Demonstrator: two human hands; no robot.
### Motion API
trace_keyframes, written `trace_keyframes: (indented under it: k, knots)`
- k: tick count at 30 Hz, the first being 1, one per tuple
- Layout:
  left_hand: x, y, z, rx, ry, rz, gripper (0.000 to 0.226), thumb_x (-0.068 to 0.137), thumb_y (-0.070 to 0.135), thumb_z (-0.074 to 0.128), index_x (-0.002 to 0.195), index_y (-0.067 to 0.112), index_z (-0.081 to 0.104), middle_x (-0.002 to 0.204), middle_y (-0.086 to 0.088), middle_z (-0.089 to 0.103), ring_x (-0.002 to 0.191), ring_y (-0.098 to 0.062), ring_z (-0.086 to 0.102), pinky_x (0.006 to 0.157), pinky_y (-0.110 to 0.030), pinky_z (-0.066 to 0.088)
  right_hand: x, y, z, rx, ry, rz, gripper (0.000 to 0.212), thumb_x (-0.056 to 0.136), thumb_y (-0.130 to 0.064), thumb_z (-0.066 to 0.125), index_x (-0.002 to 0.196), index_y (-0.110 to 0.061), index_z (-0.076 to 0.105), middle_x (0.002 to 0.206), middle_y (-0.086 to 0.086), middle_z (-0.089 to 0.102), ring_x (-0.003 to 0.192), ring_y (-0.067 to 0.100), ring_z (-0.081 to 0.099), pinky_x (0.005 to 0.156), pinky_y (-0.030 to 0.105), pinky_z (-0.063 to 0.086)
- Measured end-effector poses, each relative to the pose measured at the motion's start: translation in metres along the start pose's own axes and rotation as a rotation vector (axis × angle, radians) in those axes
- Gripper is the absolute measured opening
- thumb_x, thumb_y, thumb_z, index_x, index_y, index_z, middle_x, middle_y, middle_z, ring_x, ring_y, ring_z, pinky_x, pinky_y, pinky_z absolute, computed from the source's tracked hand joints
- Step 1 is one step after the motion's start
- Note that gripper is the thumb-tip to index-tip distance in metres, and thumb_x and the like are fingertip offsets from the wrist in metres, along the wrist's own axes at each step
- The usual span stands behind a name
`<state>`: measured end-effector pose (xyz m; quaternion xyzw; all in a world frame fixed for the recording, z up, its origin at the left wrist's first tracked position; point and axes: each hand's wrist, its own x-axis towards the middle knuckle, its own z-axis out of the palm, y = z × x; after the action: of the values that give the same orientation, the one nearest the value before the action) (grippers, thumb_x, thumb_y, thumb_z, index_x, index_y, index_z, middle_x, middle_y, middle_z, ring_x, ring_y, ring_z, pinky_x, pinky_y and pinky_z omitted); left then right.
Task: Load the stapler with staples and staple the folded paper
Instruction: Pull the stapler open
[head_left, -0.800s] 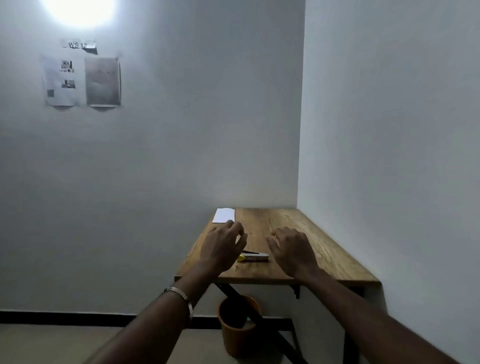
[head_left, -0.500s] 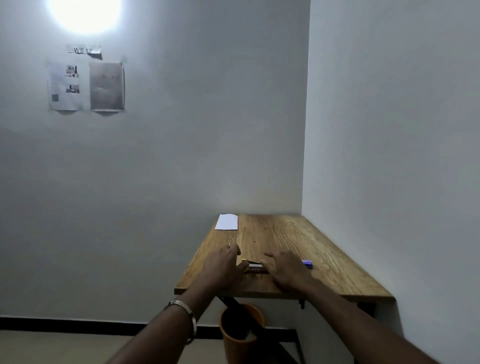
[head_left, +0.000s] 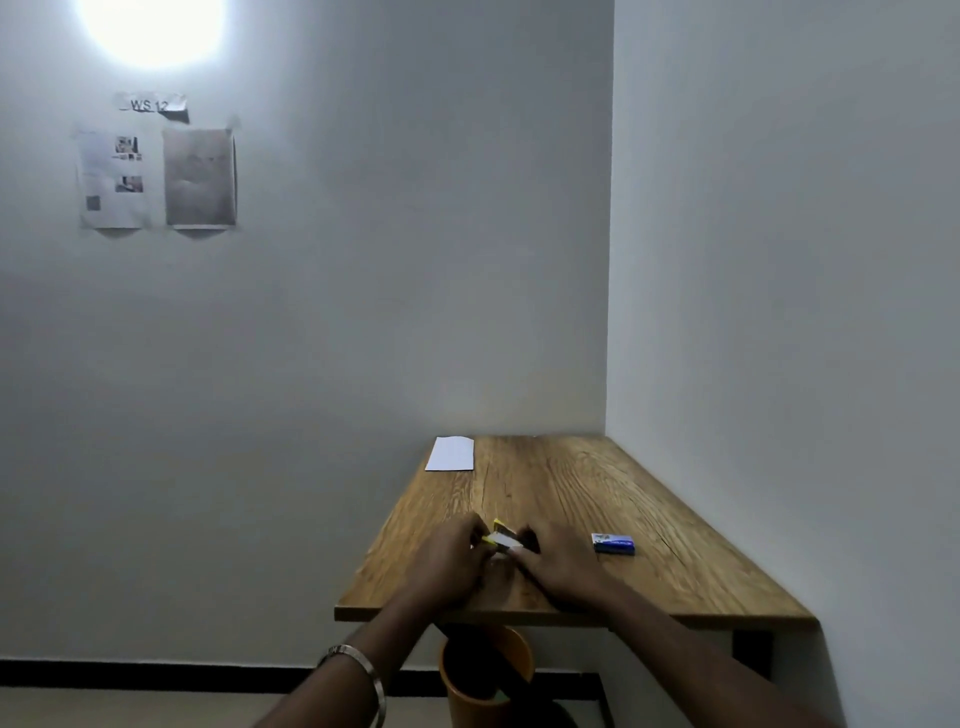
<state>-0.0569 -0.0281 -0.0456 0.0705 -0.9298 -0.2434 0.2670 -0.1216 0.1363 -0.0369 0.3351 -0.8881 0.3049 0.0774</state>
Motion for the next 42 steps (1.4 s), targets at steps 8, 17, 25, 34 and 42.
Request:
trace_keyframes:
  k: [8, 17, 25, 34, 42]
  knots:
    - [0.014, 0.011, 0.002, -0.723, 0.09, -0.159, 0.039, 0.091, 0.007, 0.067, 0.126, 0.019, 0.054, 0.112, -0.005, 0.069, 0.096, -0.013, 0.068, 0.064, -0.02, 0.055, 0.007, -0.014, 0.004, 0.627, 0.068, 0.219, 0.059, 0.079, -0.024, 0.082, 0.131, -0.017, 0.056, 0.122, 0.006, 0.068, 0.102, 0.016, 0.067, 0.073, 0.023, 0.056]
    - [0.019, 0.013, 0.004, -0.884, -0.045, -0.094, 0.02, 0.099, 0.021, 0.056, 0.104, 0.019, 0.075, 0.098, 0.001, 0.078, 0.094, -0.014, 0.073, 0.077, -0.027, 0.06, 0.022, -0.012, 0.011, 1.032, 0.116, 0.363, 0.041, 0.077, -0.025, 0.083, 0.112, -0.01, 0.067, 0.106, 0.012, 0.074, 0.097, 0.029, 0.072, 0.082, 0.047, 0.062]
    - [0.015, 0.015, 0.003, -0.81, -0.185, -0.019, 0.02, 0.097, 0.02, 0.059, 0.112, 0.021, 0.073, 0.104, 0.008, 0.077, 0.096, -0.007, 0.072, 0.071, -0.015, 0.054, 0.023, -0.003, 0.01, 1.23, 0.091, 0.344, 0.021, 0.087, -0.018, 0.074, 0.104, -0.006, 0.071, 0.1, 0.017, 0.076, 0.089, 0.029, 0.075, 0.068, 0.04, 0.063]
    - [0.013, 0.014, 0.002, -0.855, -0.179, -0.091, 0.017, 0.098, 0.02, 0.058, 0.104, 0.015, 0.073, 0.095, -0.002, 0.078, 0.084, -0.015, 0.075, 0.063, -0.018, 0.055, 0.02, -0.005, 0.014, 1.172, 0.097, 0.271, 0.019, 0.096, -0.018, 0.063, 0.105, -0.004, 0.071, 0.101, 0.017, 0.075, 0.094, 0.031, 0.074, 0.078, 0.05, 0.062]
    - [0.014, 0.014, 0.001, -0.835, -0.205, -0.112, 0.018, 0.098, 0.022, 0.058, 0.109, 0.01, 0.066, 0.098, -0.008, 0.077, 0.087, -0.018, 0.075, 0.069, -0.024, 0.059, 0.021, -0.004, 0.018, 1.167, 0.097, 0.245, 0.019, 0.097, -0.017, 0.061, 0.105, -0.003, 0.07, 0.104, 0.017, 0.075, 0.096, 0.028, 0.074, 0.08, 0.05, 0.062]
